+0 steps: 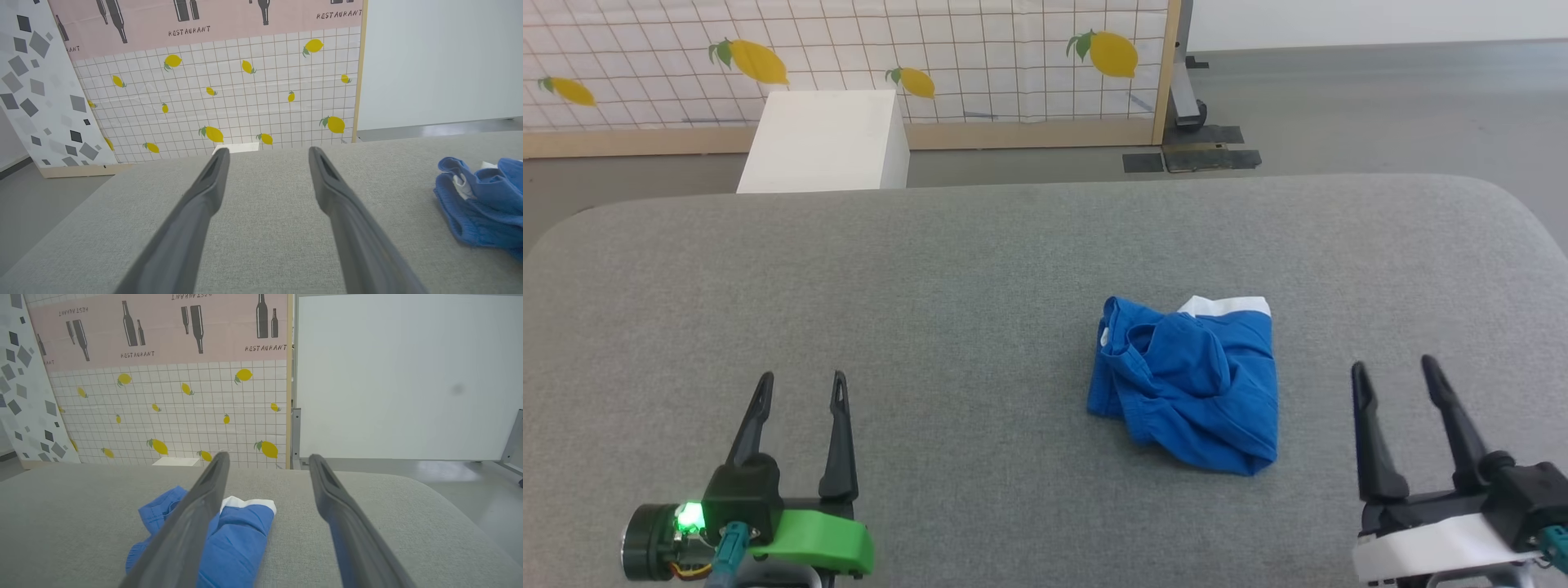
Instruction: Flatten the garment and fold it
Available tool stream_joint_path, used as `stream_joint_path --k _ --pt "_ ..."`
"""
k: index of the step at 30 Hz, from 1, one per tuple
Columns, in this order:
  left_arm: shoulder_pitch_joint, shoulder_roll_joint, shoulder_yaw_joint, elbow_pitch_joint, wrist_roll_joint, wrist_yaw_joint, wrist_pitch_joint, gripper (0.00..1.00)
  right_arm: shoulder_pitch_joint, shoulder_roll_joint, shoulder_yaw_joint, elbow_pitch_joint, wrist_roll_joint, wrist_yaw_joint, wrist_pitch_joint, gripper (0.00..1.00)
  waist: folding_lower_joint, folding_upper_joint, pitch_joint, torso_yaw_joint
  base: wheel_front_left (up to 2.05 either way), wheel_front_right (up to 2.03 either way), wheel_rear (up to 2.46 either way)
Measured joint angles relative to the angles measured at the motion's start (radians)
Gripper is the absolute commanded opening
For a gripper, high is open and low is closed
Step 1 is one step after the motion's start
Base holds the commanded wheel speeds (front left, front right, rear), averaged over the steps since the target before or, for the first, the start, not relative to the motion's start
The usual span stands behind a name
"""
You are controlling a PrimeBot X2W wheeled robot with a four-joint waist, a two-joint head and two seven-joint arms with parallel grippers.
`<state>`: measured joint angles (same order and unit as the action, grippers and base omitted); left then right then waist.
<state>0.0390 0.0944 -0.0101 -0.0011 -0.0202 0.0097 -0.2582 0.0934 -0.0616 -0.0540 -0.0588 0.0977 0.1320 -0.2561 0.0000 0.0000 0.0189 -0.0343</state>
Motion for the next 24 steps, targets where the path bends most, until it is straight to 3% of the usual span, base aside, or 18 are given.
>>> stream_joint_path --k 17,24 --pt "0.007 -0.004 0.0 0.016 0.0 0.001 0.0 1.0 0.011 0.007 0.019 0.081 -0.021 0.0 0.0 1.0 0.0 0.0 -0.005 0.017 0.0 0.0 0.0" --pt "0.007 -0.006 0.0 0.016 0.0 0.001 0.0 1.0 -0.026 0.008 -0.009 0.059 -0.013 0.0 0.0 1.0 0.0 0.0 -0.001 0.024 0.0 0.0 0.0"
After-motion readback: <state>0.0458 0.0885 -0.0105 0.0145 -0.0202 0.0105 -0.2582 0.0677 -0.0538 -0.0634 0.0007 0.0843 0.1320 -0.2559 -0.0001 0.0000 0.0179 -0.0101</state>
